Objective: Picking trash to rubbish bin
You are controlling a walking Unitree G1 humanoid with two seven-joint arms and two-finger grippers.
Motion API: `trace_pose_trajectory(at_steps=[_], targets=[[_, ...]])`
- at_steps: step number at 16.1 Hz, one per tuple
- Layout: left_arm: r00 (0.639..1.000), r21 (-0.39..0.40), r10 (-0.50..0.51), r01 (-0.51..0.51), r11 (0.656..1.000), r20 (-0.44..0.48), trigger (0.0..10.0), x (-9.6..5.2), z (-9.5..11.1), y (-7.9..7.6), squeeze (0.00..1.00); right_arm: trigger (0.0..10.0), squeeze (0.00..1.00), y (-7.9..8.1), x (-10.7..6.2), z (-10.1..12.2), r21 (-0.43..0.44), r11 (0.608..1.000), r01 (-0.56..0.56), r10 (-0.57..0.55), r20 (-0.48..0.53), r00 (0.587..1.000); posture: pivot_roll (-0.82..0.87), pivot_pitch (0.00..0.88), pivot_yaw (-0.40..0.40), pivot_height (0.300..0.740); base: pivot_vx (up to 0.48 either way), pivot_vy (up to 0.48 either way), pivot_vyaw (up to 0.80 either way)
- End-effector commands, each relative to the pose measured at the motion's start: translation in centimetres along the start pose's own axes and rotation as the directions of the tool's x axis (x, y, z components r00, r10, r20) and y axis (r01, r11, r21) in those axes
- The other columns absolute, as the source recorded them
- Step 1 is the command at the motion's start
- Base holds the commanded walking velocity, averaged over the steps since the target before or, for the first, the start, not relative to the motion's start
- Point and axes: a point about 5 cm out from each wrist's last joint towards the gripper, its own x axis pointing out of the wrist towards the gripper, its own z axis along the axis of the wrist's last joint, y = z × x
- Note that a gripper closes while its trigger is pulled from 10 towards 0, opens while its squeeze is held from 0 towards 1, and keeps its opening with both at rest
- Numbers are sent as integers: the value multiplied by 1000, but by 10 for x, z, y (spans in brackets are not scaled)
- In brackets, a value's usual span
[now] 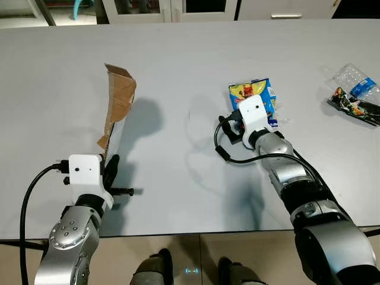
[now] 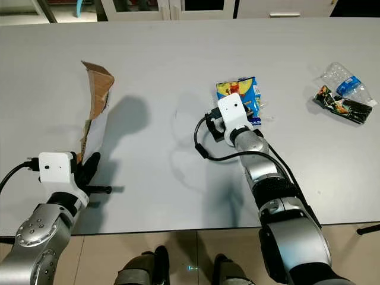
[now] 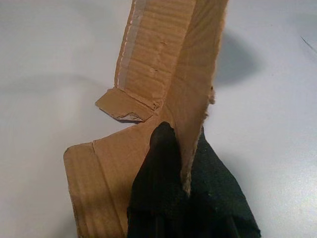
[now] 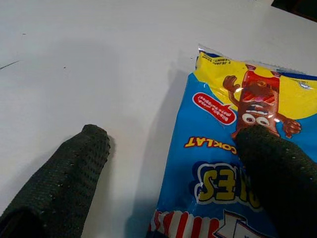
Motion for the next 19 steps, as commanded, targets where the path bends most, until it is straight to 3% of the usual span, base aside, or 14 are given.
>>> trace_pose_trajectory(at_steps=[1,2,3,5,19], targets=[[998,-12,-16,15,1000,-59,10000,-4,-11,-1,0,10000,0,7,-3,-19,15,999,-33,34,-82,996,81,242,30,740,0,0,0],[998,-13,-16,16,1000,-60,10000,-4,-11,-1,0,10000,0,9,-3,-19,25,999,-41,43,-80,996,82,243,26,740,0,0,0],[998,-14,-15,15,1000,-59,10000,-4,-10,-1,0,5176,0,11,-3,-18,38,998,-52,55,-77,996,82,243,26,740,0,0,0],[998,-14,-15,15,1000,-59,10000,-3,-11,-1,0,0,0,12,-2,-18,45,997,-62,65,-72,995,82,240,24,740,0,0,0],[999,-14,-17,16,1000,-37,10000,9,-8,-2,0,0,0,8,0,-3,109,991,-75,74,9,997,61,192,15,740,0,0,0]])
